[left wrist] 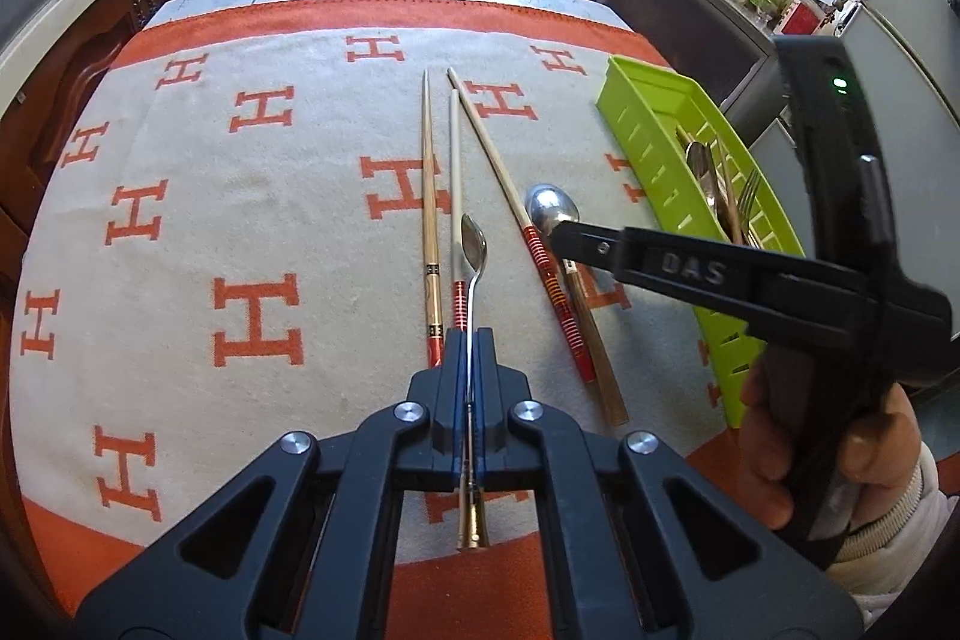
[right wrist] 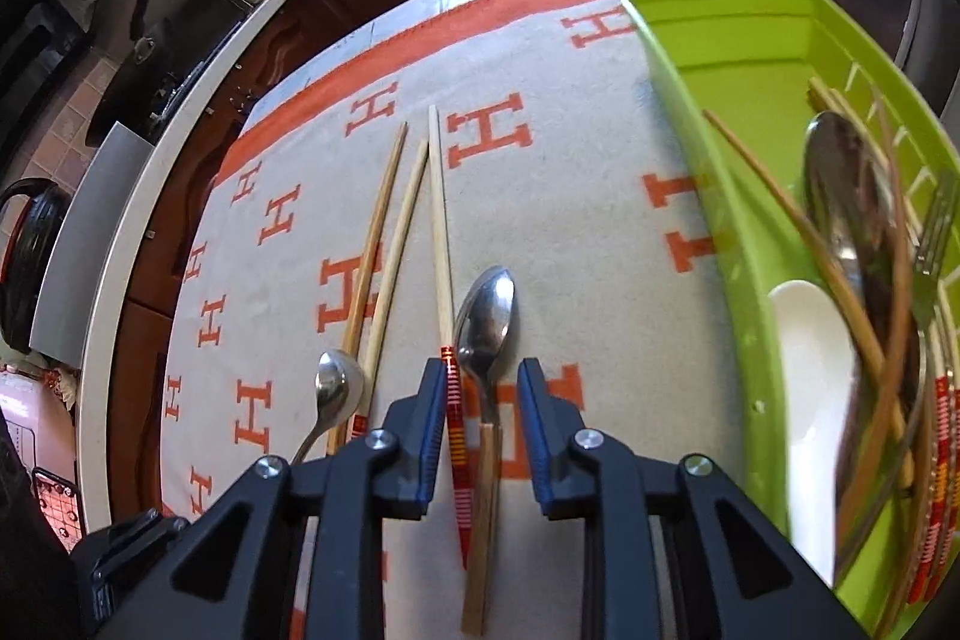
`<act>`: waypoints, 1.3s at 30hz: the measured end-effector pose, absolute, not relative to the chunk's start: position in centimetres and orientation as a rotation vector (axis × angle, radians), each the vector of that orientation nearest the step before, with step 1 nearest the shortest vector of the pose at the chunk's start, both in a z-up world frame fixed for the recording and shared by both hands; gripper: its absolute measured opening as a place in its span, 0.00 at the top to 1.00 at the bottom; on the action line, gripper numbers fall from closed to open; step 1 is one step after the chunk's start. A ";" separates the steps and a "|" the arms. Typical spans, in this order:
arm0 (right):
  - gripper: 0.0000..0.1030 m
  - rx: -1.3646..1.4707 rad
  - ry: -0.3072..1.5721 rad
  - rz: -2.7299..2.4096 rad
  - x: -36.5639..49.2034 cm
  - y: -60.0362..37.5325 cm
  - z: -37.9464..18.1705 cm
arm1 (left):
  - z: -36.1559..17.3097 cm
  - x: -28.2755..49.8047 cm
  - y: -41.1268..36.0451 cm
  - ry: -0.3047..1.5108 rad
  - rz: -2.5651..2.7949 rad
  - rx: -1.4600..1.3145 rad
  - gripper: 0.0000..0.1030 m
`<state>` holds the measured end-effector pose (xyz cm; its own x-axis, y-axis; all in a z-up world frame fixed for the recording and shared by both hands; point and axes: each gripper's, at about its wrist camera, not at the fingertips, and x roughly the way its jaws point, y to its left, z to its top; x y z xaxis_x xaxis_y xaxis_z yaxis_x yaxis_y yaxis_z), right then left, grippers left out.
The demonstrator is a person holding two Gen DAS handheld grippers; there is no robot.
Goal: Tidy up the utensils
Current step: 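Carry both spoons into the green tray and open both grippers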
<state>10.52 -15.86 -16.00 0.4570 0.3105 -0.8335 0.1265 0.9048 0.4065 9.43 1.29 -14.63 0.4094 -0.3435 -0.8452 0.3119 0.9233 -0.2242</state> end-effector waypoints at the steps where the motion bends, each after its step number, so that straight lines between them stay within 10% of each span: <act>1: 0.77 0.438 1.088 0.111 10.7 -15.8 -16.0 | -14.7 9.5 1.4 1.076 -0.417 -0.039 1.00; 8: 0.98 0.390 1.046 0.114 10.6 -15.0 -15.8 | -14.8 9.6 2.0 1.072 -0.428 -0.071 1.00; 39: 0.98 0.113 0.926 0.055 4.5 -27.4 -7.4 | -8.0 8.9 -13.9 1.001 -0.558 -0.038 1.00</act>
<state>4.54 -27.41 -7.42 0.5999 0.0957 -0.7943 0.0017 0.9927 0.1208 8.90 -13.89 -8.05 0.4122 -0.4606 -0.7861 0.4266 0.8600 -0.2802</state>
